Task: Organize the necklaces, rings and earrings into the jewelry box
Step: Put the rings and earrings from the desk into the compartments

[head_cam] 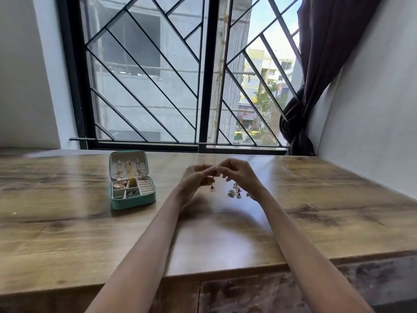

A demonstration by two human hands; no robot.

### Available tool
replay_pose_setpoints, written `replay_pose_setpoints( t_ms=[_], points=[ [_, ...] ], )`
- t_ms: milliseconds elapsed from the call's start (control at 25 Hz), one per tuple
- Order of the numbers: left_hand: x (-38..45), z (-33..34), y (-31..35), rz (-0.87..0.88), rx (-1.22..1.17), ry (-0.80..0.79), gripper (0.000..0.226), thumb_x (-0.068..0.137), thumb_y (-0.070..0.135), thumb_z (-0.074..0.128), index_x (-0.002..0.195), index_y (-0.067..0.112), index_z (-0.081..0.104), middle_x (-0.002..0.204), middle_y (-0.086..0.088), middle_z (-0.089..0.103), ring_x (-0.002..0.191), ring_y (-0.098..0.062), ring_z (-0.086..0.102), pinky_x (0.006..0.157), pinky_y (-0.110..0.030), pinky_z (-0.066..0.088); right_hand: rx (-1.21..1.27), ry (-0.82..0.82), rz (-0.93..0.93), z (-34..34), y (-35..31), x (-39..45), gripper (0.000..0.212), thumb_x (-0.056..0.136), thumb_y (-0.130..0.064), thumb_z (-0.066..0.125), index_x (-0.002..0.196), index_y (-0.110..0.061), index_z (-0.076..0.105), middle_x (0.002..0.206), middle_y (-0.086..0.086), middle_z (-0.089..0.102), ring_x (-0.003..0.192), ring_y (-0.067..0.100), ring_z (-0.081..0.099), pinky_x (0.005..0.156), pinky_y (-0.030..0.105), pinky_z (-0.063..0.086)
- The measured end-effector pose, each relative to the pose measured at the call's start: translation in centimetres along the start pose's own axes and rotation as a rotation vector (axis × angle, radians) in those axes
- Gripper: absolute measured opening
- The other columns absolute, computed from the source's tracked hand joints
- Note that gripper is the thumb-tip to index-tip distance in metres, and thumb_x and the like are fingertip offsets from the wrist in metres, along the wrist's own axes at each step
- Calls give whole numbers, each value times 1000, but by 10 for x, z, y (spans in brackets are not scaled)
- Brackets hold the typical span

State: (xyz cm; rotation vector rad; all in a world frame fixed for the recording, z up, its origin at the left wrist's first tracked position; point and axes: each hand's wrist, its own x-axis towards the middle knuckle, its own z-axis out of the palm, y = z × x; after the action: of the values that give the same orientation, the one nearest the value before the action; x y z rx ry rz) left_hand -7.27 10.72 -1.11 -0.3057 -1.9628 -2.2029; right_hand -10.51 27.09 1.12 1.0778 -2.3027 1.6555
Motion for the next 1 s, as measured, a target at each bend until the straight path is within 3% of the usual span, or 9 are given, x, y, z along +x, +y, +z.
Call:
replay_pose_setpoints(
  t_ms=[120, 280, 440, 600, 720, 840, 1000],
  points=[
    [0, 1, -1, 11, -15, 60, 22, 85, 12, 65, 103, -1, 65, 81, -9, 68, 59, -9, 61, 61, -19, 49, 2, 40, 0, 3, 2, 1, 6, 86, -13, 65, 84, -15, 61, 74, 3, 63, 66, 10, 58, 58, 18, 48],
    [-1, 8, -3, 3, -36, 152, 15, 82, 11, 69, 94, 4, 65, 75, -8, 71, 58, -13, 61, 62, -22, 51, 0, 110, -25, 8, 3, 1, 14, 84, -8, 68, 81, -19, 59, 70, 1, 63, 64, 7, 60, 57, 20, 50],
    [-2, 11, -2, 44, -18, 68, 18, 87, 14, 63, 102, 5, 69, 89, -9, 72, 73, -15, 66, 72, -25, 53, 75, 217, -8, 3, 6, 0, 12, 83, -9, 69, 82, -15, 59, 73, 5, 65, 67, 12, 62, 61, 24, 52],
    [-5, 17, -3, 75, 5, 120, 10, 82, 2, 66, 85, 11, 69, 69, 2, 72, 62, -9, 64, 70, -24, 51, 72, 181, -2, -4, 6, -5, 8, 85, -8, 66, 85, -13, 59, 77, 8, 68, 73, 19, 65, 68, 28, 55],
    [-3, 18, 0, 99, -17, 155, 13, 82, 0, 65, 79, 12, 68, 66, 5, 72, 64, -12, 62, 62, -21, 49, 83, 289, 34, -30, 6, -10, 7, 88, -6, 61, 95, -5, 59, 80, 7, 69, 70, 13, 65, 65, 22, 53],
    [-3, 21, -1, 88, -17, 115, 12, 82, 3, 65, 80, 14, 67, 69, 6, 72, 66, -11, 61, 67, -22, 50, -128, 320, 100, -59, 16, -20, 7, 87, -8, 63, 95, -7, 62, 79, 6, 70, 63, 4, 62, 62, 19, 50],
    [-4, 27, -5, 58, 49, 53, 10, 82, 5, 67, 80, 15, 67, 66, 6, 71, 58, -7, 62, 65, -21, 49, -527, 136, 156, -67, 30, -35, 15, 84, -16, 69, 98, -12, 70, 90, 6, 72, 70, 3, 59, 69, 18, 47]
  ],
)
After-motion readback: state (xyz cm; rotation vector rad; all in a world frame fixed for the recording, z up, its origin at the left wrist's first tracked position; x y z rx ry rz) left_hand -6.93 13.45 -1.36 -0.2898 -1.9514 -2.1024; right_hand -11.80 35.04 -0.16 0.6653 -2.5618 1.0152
